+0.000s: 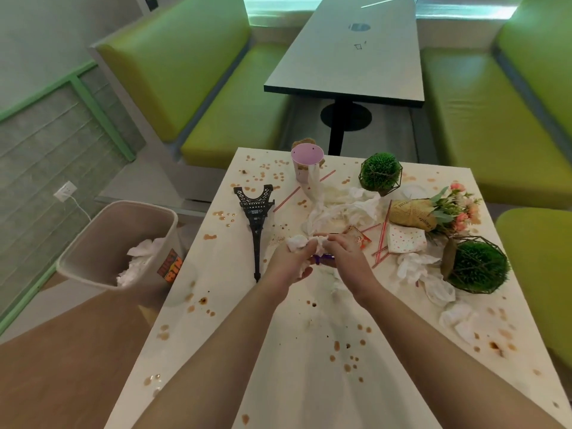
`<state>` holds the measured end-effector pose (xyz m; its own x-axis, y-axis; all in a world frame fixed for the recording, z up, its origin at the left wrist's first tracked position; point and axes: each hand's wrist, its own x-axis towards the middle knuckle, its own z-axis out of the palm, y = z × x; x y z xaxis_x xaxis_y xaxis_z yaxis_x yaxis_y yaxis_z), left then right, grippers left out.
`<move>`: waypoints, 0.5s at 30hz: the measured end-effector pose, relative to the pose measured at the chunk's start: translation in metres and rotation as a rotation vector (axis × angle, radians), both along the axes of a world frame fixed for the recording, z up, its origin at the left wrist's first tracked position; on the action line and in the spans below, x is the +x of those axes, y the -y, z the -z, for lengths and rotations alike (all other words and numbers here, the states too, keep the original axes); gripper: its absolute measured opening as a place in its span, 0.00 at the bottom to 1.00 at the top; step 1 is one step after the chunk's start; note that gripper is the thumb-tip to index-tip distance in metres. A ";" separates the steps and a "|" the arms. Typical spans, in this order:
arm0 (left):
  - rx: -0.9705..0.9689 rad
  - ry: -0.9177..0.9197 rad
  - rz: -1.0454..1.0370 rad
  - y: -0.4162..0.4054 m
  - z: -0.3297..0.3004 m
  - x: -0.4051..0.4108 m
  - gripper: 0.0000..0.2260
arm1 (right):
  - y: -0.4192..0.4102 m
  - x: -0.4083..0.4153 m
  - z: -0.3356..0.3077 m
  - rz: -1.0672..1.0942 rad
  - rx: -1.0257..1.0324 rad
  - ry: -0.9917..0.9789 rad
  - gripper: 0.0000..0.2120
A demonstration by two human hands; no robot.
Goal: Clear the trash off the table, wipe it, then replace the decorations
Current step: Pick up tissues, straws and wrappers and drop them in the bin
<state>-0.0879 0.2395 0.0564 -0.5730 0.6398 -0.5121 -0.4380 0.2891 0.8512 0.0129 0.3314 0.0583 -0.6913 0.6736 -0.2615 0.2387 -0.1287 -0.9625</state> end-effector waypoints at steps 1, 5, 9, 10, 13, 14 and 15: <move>0.004 0.010 -0.015 0.002 0.000 -0.002 0.10 | 0.006 -0.002 0.000 -0.025 0.020 -0.002 0.14; 0.025 0.092 -0.046 0.029 -0.001 -0.020 0.15 | 0.033 -0.021 -0.002 -0.112 0.157 0.038 0.16; 0.016 0.159 -0.089 0.058 -0.015 -0.044 0.12 | 0.053 -0.048 -0.009 0.000 0.230 0.058 0.13; -0.014 0.117 -0.115 0.070 -0.018 -0.057 0.14 | 0.063 -0.061 -0.012 0.033 0.245 0.065 0.13; -0.126 -0.024 -0.216 0.103 -0.027 -0.093 0.19 | 0.089 -0.095 -0.020 0.078 0.248 0.039 0.07; -0.145 -0.062 -0.239 0.117 -0.030 -0.107 0.21 | 0.102 -0.109 -0.023 0.071 0.243 0.031 0.06; -0.144 -0.081 -0.253 0.127 -0.033 -0.117 0.23 | 0.112 -0.119 -0.026 0.053 0.247 0.028 0.05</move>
